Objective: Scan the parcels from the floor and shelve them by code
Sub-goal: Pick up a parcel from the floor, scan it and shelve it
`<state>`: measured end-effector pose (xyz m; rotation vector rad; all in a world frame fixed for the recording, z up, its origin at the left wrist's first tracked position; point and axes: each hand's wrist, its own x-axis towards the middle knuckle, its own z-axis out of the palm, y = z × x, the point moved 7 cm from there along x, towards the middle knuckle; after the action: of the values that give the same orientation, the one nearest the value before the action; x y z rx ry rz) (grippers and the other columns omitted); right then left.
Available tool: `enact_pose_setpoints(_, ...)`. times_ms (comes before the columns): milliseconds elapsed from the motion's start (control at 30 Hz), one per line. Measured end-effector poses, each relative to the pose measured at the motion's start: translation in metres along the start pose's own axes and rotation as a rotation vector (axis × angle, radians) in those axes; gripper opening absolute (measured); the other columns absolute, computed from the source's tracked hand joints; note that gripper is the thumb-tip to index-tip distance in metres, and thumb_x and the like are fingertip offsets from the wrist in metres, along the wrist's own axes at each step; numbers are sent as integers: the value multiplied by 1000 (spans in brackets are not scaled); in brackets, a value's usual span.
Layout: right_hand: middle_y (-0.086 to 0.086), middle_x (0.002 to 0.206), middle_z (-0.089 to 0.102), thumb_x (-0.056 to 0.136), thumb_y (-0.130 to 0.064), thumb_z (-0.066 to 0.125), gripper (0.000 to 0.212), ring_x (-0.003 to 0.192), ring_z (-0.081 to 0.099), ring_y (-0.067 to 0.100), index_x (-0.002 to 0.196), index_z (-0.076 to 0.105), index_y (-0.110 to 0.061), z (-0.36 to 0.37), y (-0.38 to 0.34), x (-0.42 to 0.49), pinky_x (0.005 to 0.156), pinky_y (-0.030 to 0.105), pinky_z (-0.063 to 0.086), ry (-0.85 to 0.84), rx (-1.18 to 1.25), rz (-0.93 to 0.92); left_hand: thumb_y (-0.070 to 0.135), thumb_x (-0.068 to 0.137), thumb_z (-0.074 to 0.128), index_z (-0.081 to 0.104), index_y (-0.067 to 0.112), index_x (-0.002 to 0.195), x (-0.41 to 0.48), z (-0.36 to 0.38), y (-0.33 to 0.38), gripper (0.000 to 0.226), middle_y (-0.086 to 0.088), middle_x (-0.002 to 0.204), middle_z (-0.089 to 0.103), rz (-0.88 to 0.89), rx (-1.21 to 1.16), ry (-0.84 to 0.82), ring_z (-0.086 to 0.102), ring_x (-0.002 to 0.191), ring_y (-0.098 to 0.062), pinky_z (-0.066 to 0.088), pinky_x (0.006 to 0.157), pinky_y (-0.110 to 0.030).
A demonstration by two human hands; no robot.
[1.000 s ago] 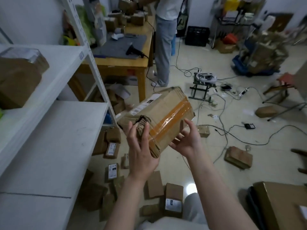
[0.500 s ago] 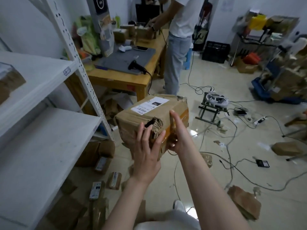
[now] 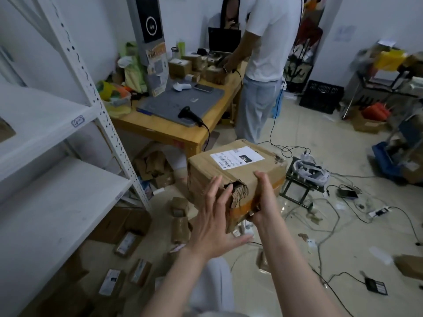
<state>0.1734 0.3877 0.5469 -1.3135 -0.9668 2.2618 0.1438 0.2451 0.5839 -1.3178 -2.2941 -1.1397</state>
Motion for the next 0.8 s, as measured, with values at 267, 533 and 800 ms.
enact_pose_setpoints(267, 5, 123, 66, 46, -55, 79, 99, 110, 63, 27, 135, 48, -26, 51, -13, 79, 79, 46, 57, -23, -5, -55, 64, 70, 76, 15, 25, 158, 50, 14, -125, 113, -8, 161, 28, -1202, -865, 313, 36, 143, -28, 35, 111, -38)
enact_pose_setpoints(533, 5, 127, 62, 44, -55, 74, 105, 110, 61, 25, 140, 43, -27, 159, -4, 145, 70, 39, 57, -140, -75, -27, 80, 28, 83, 33, 29, 153, 97, 25, -214, 145, -13, 149, 49, -1480, -1128, 81, 50, 130, -38, 54, 71, -39)
enact_pose_setpoints(800, 7, 129, 61, 49, -65, 76, 102, 112, 61, 26, 139, 47, -25, 220, 9, 194, 72, 39, 56, -281, -210, -2, 60, 51, 84, 34, 27, 149, 114, 14, -279, 114, -14, 135, 54, -1513, -1124, 302, 56, 115, -34, 54, 88, -47)
